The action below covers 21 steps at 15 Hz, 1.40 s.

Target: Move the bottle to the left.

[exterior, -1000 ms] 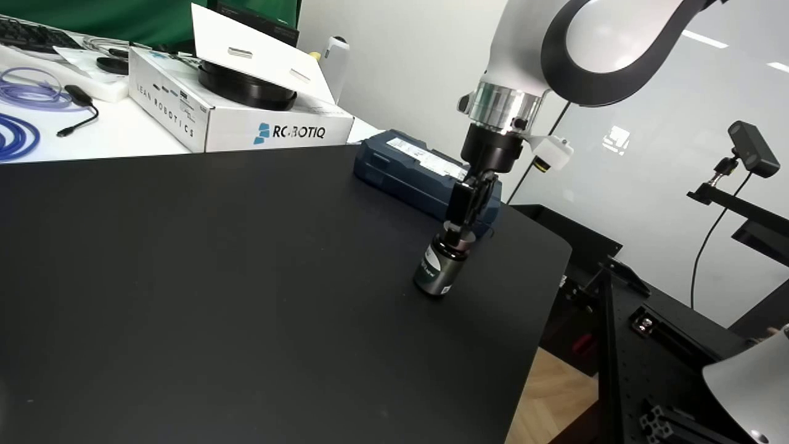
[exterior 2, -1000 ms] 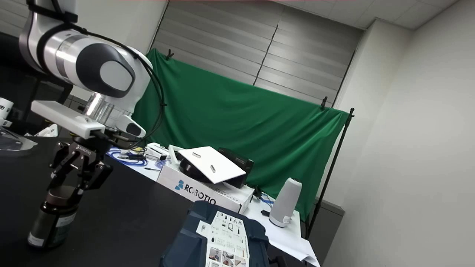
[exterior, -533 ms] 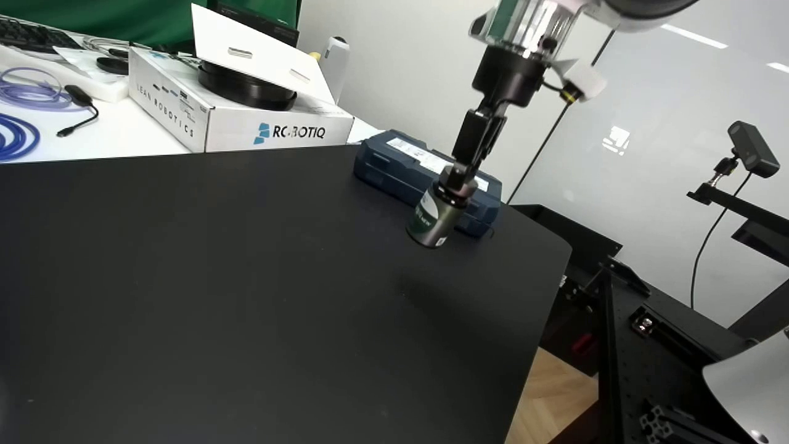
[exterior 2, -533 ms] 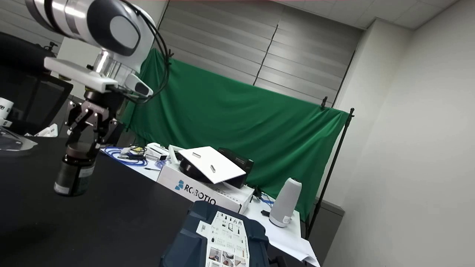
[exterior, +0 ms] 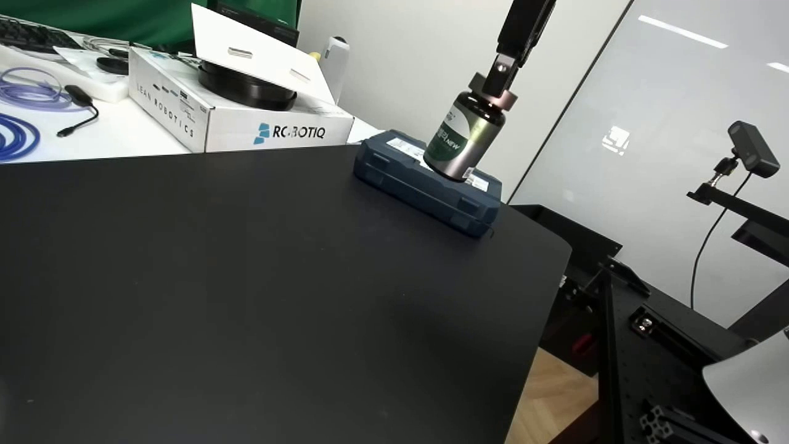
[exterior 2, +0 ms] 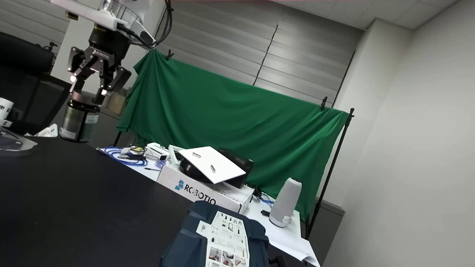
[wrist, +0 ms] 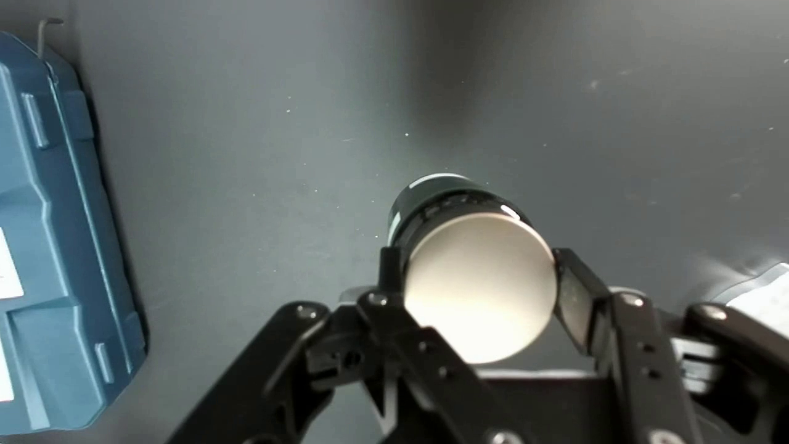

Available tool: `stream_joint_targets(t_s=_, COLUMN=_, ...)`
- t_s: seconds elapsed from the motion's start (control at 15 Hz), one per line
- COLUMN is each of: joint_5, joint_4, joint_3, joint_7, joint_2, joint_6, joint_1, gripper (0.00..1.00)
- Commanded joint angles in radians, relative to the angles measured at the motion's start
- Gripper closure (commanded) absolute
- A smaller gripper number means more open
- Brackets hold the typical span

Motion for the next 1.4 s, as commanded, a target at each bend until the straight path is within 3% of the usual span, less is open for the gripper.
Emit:
stream_joint_targets(t_s=0.0, joint_5=0.006, joint_4=0.010, joint_3=0.002, joint_7=-0.005, joint_2=0.000, joint_6=-0.015, joint_1=0.002, gripper=0.39)
stream_joint_targets(t_s=0.73, joint_5=0.007, joint_4=0.012, joint_3=0.002, joint_7=-0.012, joint_2=0.003, joint_6=-0.018, joint_1=0.004, gripper=0.39)
stream_joint_targets(t_s=0.8, joint_5=0.007, joint_4=0.012, joint_3=0.002, joint_7=-0.012, joint_2=0.003, joint_6=-0.018, joint_1=0.004, gripper=0.64)
stream_joint_targets(t_s=1.0, joint_5=-0.020, joint_4=0.107, joint_3=-0.015, joint_7=-0.030, joint_2=0.087, joint_6=-0.044, joint_1=-0.017, gripper=0.64)
stream_joint_targets(t_s=1.33, joint_5=-0.037, joint_4=0.368, joint_3=-0.053, joint_7=-0.113, joint_2=0.288, joint_6=-0.116, joint_1=-0.062, gripper=0.64)
